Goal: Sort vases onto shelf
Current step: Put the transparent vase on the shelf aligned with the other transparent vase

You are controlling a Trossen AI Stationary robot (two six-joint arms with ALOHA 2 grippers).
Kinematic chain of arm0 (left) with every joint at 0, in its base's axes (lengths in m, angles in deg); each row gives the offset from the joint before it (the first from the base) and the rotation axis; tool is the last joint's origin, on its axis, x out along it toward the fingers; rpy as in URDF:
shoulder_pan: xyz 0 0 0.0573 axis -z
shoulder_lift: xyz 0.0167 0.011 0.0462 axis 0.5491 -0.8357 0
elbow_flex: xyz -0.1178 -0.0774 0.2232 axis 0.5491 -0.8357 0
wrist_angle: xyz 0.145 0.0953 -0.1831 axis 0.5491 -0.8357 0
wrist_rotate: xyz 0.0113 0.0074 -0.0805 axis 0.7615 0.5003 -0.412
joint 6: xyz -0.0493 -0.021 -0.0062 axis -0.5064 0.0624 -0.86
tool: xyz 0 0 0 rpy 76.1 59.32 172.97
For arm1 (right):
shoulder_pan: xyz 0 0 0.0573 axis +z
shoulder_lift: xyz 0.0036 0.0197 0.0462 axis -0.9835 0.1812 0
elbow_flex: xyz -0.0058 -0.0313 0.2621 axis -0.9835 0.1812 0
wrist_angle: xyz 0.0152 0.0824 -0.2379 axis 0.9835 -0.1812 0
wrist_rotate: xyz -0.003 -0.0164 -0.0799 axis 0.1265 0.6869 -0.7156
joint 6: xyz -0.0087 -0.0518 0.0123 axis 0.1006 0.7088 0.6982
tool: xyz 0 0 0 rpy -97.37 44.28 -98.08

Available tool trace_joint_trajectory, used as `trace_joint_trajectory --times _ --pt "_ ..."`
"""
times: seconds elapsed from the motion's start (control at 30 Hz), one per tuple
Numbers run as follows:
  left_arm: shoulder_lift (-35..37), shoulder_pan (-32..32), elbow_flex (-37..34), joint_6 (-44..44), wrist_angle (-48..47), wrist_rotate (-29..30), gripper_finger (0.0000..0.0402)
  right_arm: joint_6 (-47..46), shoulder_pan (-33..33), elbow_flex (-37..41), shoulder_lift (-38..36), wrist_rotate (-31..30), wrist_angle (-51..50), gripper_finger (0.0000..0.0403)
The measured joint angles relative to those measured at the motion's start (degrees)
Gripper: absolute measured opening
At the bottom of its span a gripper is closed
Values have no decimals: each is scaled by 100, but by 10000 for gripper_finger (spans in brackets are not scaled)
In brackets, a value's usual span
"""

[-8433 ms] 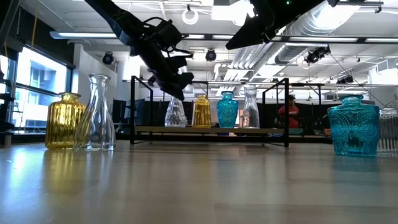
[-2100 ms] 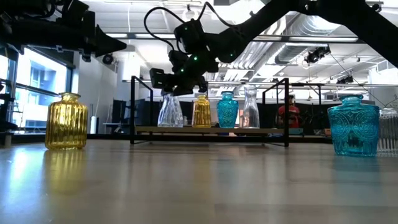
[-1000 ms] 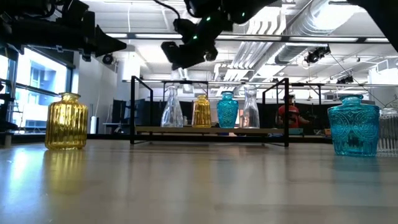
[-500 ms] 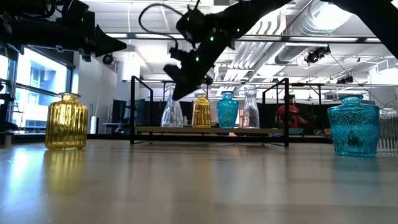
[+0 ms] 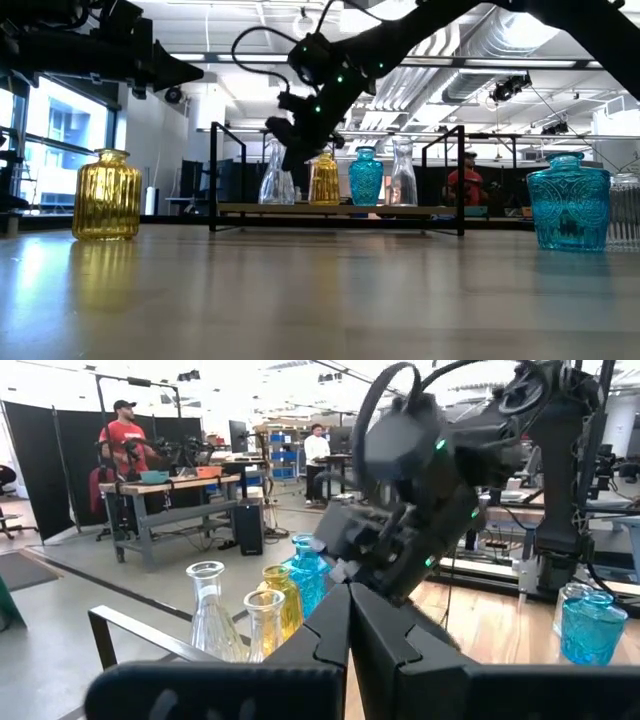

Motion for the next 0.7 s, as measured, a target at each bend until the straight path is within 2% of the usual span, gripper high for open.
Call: trace_joint_trajectory --times 0.23,0.7 --pt "0 0 0 4 0 2 0 -112 10 0 233 45 191 2" --pt "0 1 -1 15 0 2 0 -351 -147 0 237 -14 351 2"
